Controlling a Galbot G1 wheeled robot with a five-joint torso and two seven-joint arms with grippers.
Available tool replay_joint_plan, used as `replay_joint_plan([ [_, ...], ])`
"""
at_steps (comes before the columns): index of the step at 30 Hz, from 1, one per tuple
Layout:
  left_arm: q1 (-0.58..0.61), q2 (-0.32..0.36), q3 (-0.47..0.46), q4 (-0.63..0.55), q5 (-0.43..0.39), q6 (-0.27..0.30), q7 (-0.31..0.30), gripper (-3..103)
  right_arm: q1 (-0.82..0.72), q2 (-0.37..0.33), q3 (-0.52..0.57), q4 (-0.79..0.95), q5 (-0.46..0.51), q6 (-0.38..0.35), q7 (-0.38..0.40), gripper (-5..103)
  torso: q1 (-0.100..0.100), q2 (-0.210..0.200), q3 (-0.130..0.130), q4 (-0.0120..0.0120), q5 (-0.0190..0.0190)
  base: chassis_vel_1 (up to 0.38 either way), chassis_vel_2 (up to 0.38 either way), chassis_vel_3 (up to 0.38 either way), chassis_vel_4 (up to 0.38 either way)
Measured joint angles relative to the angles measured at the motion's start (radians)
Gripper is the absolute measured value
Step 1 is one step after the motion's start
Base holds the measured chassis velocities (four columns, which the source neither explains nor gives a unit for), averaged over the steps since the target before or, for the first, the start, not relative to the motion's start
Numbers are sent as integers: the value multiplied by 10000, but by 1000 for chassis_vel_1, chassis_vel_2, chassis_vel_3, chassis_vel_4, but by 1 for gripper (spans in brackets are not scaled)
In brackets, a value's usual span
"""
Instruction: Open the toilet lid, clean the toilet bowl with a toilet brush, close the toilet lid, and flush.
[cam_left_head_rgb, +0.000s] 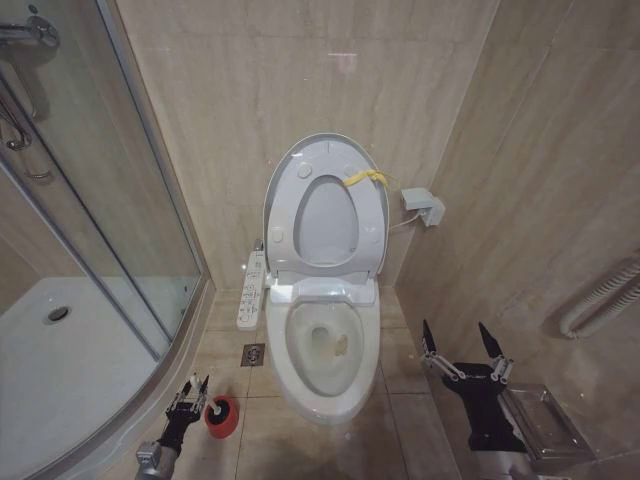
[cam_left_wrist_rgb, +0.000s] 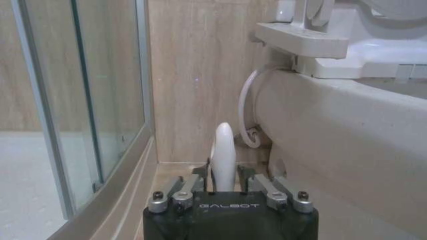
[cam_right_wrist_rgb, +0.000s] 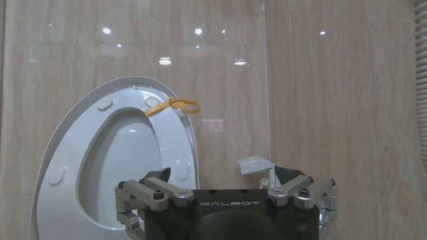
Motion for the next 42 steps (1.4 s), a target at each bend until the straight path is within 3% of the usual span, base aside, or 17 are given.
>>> replay_joint_plan([
  [6, 52, -1, -40, -8, -125, -26, 88, 31, 0, 0, 0, 1, 0, 0, 0, 100, 0, 0, 0, -1, 0, 0, 0, 0, 0],
  [7, 74, -1, -54, -31, -168, -44, 135, 20, 0, 0, 0, 1, 0, 0, 0, 100, 0, 0, 0, -1, 0, 0, 0, 0, 0],
  [13, 369, 9, -129, -571, -424, -12, 175, 20, 0, 0, 0, 0, 0, 0, 0, 100, 0, 0, 0, -1, -1, 0, 0, 0, 0],
  [23, 1803, 335, -416, -3781, -1396, 519, 133, 20, 0, 0, 0, 0, 0, 0, 0, 100, 0, 0, 0, -3, 1, 0, 0, 0, 0],
  [26, 2747, 457, -679, -5050, -1744, 548, 206, 20, 0, 0, -1, 0, 0, 0, 0, 100, 0, 0, 0, 1, 1, 0, 0, 0, 0],
  [31, 3644, 462, -888, -5959, -1982, 543, 410, 20, 0, 0, 0, 0, 0, 0, 0, 100, -1, 1, 0, 0, 1, 0, 0, 0, 0],
  [36, 4633, 296, -1290, -7044, -2328, 429, 1350, 20, 0, 0, 0, 0, 0, 0, 0, 100, -1, 1, 0, 0, -1, 0, 0, 0, 0],
  [39, 5202, 183, -1600, -8029, -3004, 473, 2620, 20, 0, 0, 0, 0, 0, 0, 0, 100, -1, 1, 0, 0, 1, 0, 0, 0, 0],
  [40, 5202, 183, -1600, -8029, -3004, 473, 2620, 20, 0, 0, 0, 0, 0, 0, 0, 100, -1, 1, 0, 0, 1, 0, 0, 0, 0],
  [42, 5353, 180, -1704, -8531, -3667, 602, 3743, 20, 0, 0, 0, 0, 0, 0, 0, 100, -1, 1, 0, -1, 1, 0, 0, 0, 0],
])
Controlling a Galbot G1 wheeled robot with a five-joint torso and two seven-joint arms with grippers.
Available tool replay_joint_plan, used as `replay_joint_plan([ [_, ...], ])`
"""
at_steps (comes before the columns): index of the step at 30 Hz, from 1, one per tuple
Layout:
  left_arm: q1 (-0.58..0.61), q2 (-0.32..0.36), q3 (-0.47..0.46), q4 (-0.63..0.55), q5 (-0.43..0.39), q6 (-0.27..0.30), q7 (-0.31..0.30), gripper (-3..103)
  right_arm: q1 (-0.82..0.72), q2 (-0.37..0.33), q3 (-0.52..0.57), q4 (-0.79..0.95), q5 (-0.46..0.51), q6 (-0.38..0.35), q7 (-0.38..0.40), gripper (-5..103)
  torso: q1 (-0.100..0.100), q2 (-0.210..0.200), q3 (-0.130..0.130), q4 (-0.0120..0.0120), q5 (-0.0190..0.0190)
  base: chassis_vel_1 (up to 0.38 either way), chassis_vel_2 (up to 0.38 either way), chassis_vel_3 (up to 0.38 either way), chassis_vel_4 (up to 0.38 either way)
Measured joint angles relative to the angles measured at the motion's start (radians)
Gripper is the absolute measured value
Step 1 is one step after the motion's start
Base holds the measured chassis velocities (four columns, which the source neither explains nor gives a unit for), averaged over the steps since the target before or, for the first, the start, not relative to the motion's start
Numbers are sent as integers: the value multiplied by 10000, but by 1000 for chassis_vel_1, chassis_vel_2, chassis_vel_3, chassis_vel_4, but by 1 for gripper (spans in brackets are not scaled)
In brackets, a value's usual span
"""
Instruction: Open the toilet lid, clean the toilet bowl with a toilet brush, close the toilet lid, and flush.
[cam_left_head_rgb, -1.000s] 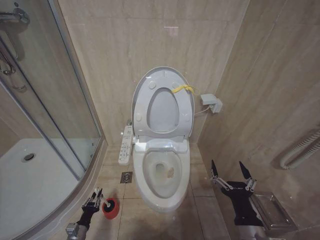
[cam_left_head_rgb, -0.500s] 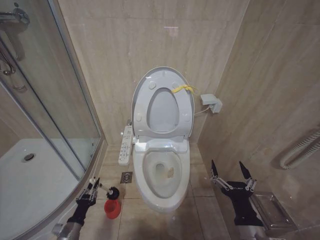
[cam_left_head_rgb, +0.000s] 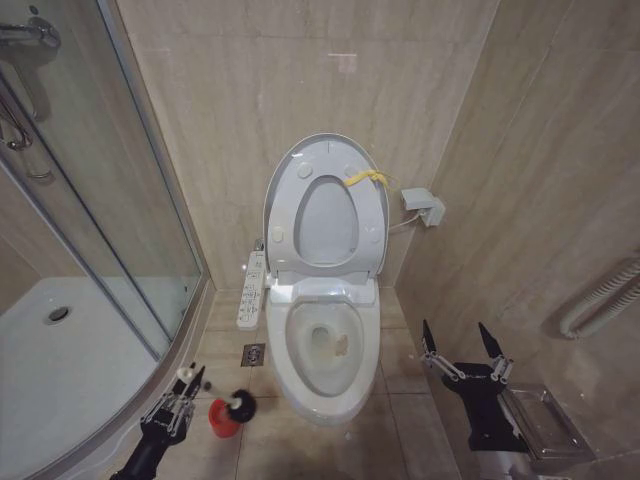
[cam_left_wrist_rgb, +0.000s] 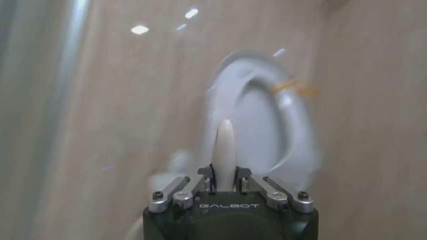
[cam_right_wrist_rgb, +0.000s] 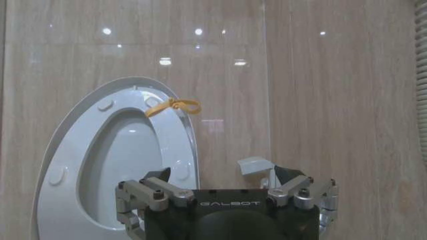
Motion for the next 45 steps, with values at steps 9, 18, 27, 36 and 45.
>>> replay_joint_plan([
  [9, -1302, 203, 540, -1011, -2248, 1127, 363, 20, 0, 0, 0, 0, 0, 0, 0, 100, 0, 0, 1, 0, 0, 0, 0, 0, 0],
  [18, -4200, -39, 2527, 753, -3733, 1331, -1565, 20, 0, 0, 1, 0, 0, 0, 0, 100, 1, -1, 2, -3, 0, 0, 0, 0, 0],
  [27, -6204, -369, 3889, 3700, -3560, 1048, -1797, 20, 0, 0, 0, 0, 0, 0, 0, 100, 1, -1, 2, 1, 0, 0, 0, 0, 0],
  [36, -8342, -663, 4839, 6225, -3704, 734, -1876, 20, 0, 0, 0, 0, 0, 0, 0, 100, 2, -1, 2, -3, 1, 0, 0, 0, 0],
  [45, -8985, -1071, 5767, 7505, -3530, 409, -1962, 20, 0, 0, 0, 0, 0, 0, 0, 100, 1, -2, 2, 1, 0, 0, 0, 0, 0],
])
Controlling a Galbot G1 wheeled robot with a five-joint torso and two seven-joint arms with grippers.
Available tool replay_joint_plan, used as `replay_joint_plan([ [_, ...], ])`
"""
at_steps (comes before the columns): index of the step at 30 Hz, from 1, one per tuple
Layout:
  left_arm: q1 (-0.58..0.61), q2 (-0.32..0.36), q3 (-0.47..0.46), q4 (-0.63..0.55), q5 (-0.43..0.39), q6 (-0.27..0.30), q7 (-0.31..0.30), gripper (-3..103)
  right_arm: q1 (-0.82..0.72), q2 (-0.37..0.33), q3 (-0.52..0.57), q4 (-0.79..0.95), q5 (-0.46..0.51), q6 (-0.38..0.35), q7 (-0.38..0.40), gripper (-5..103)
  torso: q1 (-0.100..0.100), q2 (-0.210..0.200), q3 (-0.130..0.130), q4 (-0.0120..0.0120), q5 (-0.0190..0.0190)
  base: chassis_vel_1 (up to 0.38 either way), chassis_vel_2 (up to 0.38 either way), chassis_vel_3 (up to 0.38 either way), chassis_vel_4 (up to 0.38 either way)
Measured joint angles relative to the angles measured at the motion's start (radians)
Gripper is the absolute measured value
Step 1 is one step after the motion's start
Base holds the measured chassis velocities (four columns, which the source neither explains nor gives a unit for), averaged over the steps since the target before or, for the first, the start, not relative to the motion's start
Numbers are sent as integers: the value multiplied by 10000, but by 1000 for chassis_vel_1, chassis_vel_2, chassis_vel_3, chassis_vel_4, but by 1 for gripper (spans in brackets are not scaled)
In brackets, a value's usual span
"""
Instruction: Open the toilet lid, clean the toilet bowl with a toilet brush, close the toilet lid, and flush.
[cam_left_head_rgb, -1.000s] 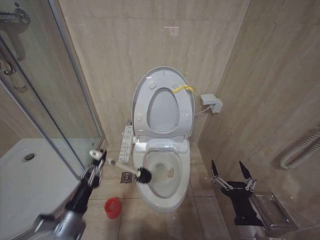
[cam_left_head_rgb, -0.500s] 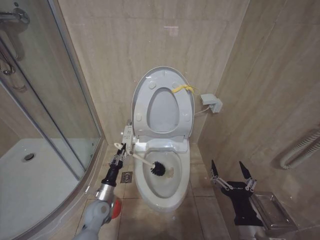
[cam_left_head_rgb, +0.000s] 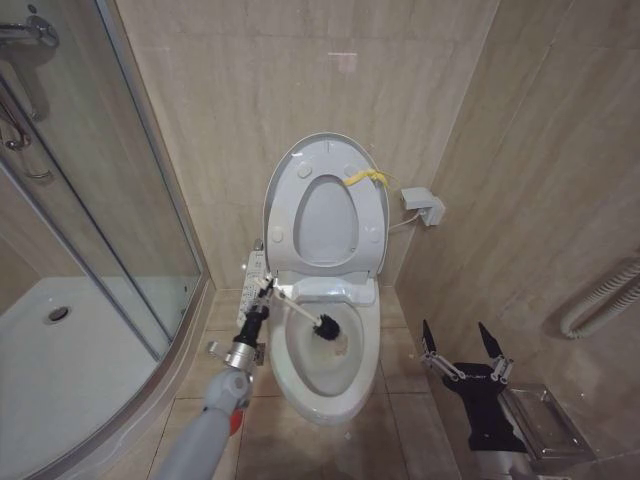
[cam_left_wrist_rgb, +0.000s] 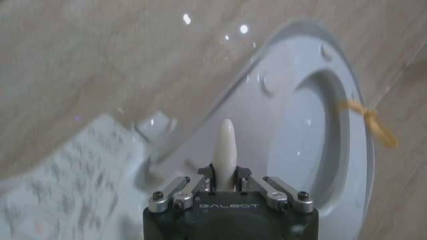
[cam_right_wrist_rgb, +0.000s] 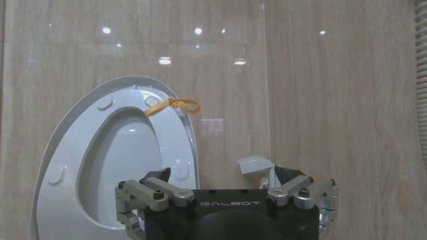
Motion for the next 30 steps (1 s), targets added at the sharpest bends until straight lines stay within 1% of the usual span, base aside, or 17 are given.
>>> replay_joint_plan([
  [3, -237, -385, 351, 615, 186, -327, -8, 20, 0, 0, 0, 0, 0, 0, 0, 100, -1, 0, 0, 1, 2, 0, 0, 0, 0],
  [4, -237, -385, 351, 615, 186, -327, -8, 20, 0, 0, 0, 0, 0, 0, 0, 100, -1, 0, 0, 1, 2, 0, 0, 0, 0],
  [6, -435, -675, 478, 1055, 431, -570, -11, 20, 0, -1, 0, 0, 0, 0, 0, 100, -1, 0, 0, -2, 1, 0, 0, 0, 0],
  [8, -602, -889, 572, 1408, 615, -700, -3, 20, 0, 0, 0, 0, 0, 0, 0, 100, 0, 0, -1, -3, 1, 0, 0, 0, 0],
  [13, -845, -1104, 668, 1976, 765, -854, 52, 20, 0, 0, 0, 0, 0, 0, 0, 100, -1, 1, -1, 0, 2, 0, 0, 0, 0],
  [15, -941, -1234, 633, 2373, 968, -949, 89, 20, 0, 0, 0, 0, 0, 0, 0, 100, -1, 1, -1, 1, 2, 0, 0, 0, 0],
  [16, -941, -1234, 633, 2373, 968, -949, 89, 20, 0, 0, 0, 0, 0, 0, 0, 100, -1, 1, -1, 1, 2, 0, 0, 0, 0],
  [18, -950, -1298, 535, 2683, 1337, -1113, 168, 20, 0, 0, 0, 0, 0, 0, 0, 100, -1, 1, -1, 2, 1, 0, 0, 0, 0],
  [19, -950, -1298, 535, 2683, 1337, -1113, 168, 20, 0, 0, 0, 0, 0, 0, 0, 100, -1, 1, -1, 2, 1, 0, 0, 0, 0],
  [22, -880, -1297, 311, 2924, 2219, -1226, 396, 20, 0, 0, 0, 0, 0, 0, 0, 100, -2, 2, -2, 4, 1, 0, 0, 0, 0],
  [23, -880, -1297, 311, 2924, 2219, -1226, 396, 20, 0, 0, 0, 0, 0, 0, 0, 100, -2, 2, -2, 4, 1, 0, 0, 0, 0],
  [26, -847, -1364, 82, 2967, 3225, -1360, 409, 20, 0, 0, 0, 0, 0, 0, 0, 100, -2, 3, -3, 0, -2, 0, 0, 0, 0],
  [27, -847, -1364, 82, 2967, 3225, -1360, 409, 20, 0, 0, 0, 0, 0, 0, 0, 100, -2, 3, -3, 0, -2, 0, 0, 0, 0],
  [28, -851, -1368, -16, 2975, 3767, -1484, 344, 20, 0, 0, 0, 0, 0, 0, 0, 100, -2, 3, -3, -3, -2, 0, 0, 0, 0],
  [30, -852, -1319, -115, 2950, 4509, -1662, 217, 20, 0, 0, 0, 0, 0, 0, 0, 100, -2, 3, -3, -4, -3, 0, 0, 0, 0],
])
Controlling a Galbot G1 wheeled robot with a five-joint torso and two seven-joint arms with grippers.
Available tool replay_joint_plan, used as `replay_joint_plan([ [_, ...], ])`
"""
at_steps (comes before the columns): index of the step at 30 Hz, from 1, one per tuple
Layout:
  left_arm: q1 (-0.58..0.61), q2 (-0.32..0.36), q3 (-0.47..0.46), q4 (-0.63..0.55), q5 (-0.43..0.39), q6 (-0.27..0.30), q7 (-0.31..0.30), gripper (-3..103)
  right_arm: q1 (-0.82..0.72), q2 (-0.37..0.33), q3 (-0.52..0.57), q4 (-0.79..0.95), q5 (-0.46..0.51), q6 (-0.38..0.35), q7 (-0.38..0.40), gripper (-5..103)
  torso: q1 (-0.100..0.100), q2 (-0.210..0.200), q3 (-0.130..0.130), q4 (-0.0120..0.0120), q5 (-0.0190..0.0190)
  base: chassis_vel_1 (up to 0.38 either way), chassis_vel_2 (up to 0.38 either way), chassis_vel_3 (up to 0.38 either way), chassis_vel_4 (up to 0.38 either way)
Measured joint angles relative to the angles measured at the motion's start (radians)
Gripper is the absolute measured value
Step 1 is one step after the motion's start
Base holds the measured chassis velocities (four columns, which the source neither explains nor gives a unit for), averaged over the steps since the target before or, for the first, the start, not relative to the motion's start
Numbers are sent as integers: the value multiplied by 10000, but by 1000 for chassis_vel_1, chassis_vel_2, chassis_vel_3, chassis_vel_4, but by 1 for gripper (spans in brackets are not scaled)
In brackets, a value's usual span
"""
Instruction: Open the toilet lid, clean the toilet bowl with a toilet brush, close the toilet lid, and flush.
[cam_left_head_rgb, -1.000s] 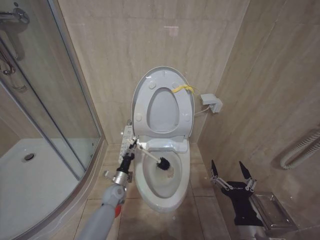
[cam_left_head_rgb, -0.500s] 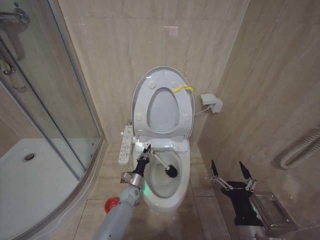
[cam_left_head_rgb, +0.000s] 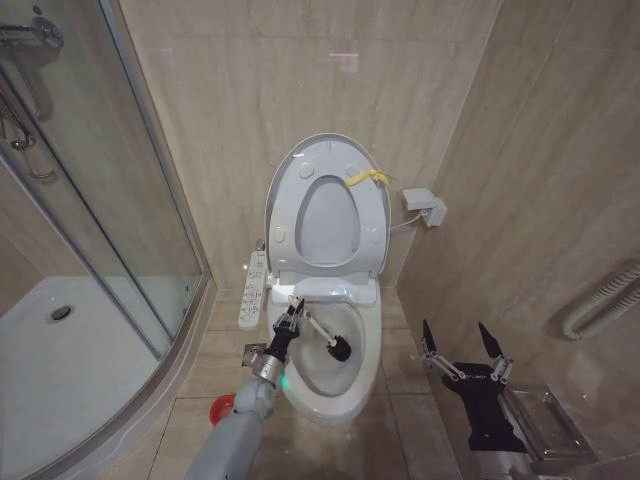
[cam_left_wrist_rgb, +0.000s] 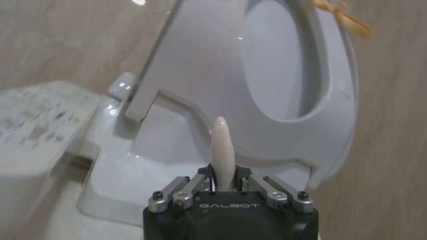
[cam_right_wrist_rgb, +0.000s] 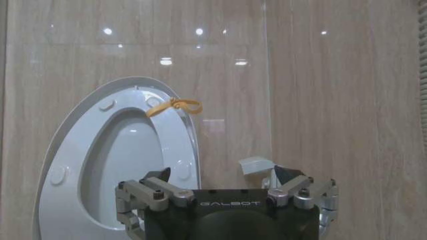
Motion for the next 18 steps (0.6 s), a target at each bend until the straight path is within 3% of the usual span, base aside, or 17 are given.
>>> replay_joint_plan([
  [1, 0, 0, 0, 0, 0, 0, 0, 20, 0, 0, 0, 0, 0, 0, 0, 100, 0, 0, 0, 0, 0, 0, 0, 0, 0],
  [4, 45, 138, -131, -276, 1118, -82, -264, 22, 0, 0, 0, 0, 0, 0, 0, 100, 0, -1, 2, 0, -1, 0, 0, 0, 0],
  [13, -322, 64, -124, 65, 2663, -174, -524, 20, 0, 0, 0, 0, 1, 0, 0, 100, 2, -3, 4, 0, 1, 0, 0, 0, 0],
  [16, -398, -53, -85, 114, 2511, -228, -547, 20, 0, 0, 0, 0, 0, 0, 0, 100, 3, -3, 4, 2, 1, 0, 0, 0, 0],
  [18, -407, -157, 18, 24, 1491, -236, -567, 20, 0, 0, 0, 0, 0, 0, 0, 100, 3, -3, 3, 4, 2, 0, 0, 0, 0],
])
